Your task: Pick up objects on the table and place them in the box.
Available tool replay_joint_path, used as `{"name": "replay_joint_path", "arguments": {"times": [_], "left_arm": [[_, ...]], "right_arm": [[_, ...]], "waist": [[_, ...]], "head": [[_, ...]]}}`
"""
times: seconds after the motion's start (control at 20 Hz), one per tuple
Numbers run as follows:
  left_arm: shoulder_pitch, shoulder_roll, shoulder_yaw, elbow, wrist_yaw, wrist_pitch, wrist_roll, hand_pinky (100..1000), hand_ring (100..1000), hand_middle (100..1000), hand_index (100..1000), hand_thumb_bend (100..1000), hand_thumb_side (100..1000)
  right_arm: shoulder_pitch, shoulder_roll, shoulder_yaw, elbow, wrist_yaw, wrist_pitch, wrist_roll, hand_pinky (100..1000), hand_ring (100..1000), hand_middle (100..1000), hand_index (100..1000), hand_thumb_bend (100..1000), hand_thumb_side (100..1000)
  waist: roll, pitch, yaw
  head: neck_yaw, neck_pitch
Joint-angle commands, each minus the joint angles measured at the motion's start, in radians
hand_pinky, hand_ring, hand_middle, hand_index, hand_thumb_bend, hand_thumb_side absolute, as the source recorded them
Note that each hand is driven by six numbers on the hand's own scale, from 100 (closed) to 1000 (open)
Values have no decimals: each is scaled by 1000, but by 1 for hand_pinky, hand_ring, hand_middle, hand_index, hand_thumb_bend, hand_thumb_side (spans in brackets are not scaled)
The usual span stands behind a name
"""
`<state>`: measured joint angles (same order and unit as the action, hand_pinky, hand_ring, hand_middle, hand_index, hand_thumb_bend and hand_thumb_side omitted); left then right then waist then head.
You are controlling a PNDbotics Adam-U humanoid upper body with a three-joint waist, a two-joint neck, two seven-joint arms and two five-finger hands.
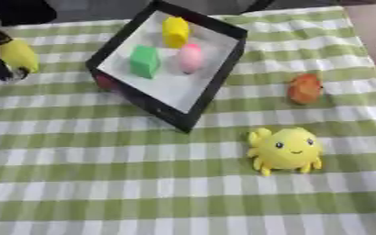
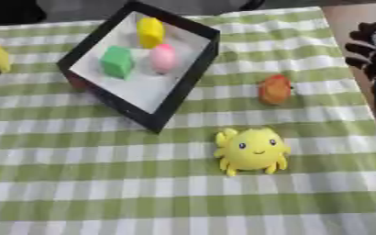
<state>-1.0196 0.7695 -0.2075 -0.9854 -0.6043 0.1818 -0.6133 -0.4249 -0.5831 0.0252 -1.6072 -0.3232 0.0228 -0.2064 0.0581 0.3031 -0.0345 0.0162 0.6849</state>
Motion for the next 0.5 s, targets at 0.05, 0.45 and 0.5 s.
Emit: {"name": "replay_joint_path", "arguments": {"times": [0.05,0.45,0.5], "left_arm": [[-62,9,-22,-86,11,-6,-24,804,752,681,704,105,137],[-180,-108,-109,-137,-54,-56,-86,801,753,684,704,198,133],[-188,-119,-113,-134,-62,-61,-87,800,752,683,703,198,131]], "right_arm": [[-14,-36,-4,-21,-5,-1,4,836,847,815,873,100,866],[-45,-30,14,-24,15,8,19,841,863,831,876,100,820],[-51,-29,16,-25,18,8,21,842,867,833,876,100,805]], "waist": [[-7,-47,-1],[-7,-52,-29],[-6,-51,-32]], "head": [[-5,2],[11,-3],[13,-4]]}}
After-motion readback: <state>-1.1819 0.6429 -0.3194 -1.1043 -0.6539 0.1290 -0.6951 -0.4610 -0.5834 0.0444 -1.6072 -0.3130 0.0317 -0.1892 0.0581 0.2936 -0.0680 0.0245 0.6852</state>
